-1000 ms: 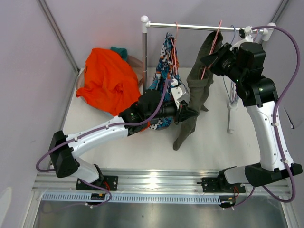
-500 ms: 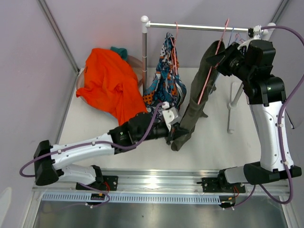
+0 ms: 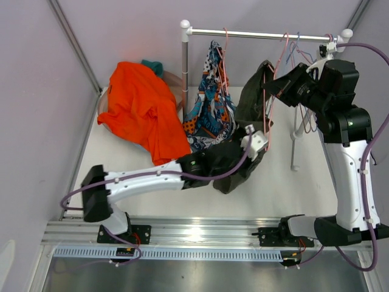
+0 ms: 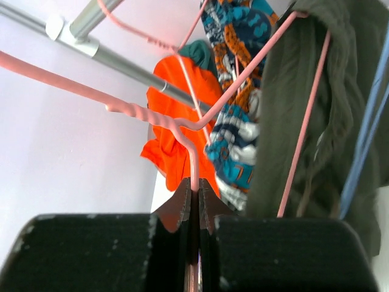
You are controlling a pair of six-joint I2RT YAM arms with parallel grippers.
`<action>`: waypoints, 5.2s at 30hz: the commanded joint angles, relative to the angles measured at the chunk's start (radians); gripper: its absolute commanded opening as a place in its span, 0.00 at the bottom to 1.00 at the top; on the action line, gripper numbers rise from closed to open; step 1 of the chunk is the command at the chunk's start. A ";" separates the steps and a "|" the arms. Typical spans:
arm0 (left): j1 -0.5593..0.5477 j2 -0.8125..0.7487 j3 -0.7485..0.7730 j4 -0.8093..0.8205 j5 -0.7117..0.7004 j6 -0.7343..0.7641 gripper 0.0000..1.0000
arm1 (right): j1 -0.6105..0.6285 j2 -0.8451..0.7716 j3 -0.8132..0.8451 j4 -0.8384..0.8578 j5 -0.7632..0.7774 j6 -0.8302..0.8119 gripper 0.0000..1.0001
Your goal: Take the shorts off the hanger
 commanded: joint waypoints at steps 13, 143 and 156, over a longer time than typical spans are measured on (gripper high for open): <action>-0.038 0.111 0.252 -0.393 -0.297 -0.128 0.00 | -0.057 0.040 0.052 0.072 -0.117 -0.037 0.00; 0.411 -0.213 -0.140 0.253 0.550 -0.081 0.98 | 0.283 0.172 0.175 0.320 0.215 -0.074 0.00; 0.247 -0.366 -0.310 0.235 0.334 -0.070 0.00 | 0.252 0.160 0.193 0.294 0.246 -0.086 0.00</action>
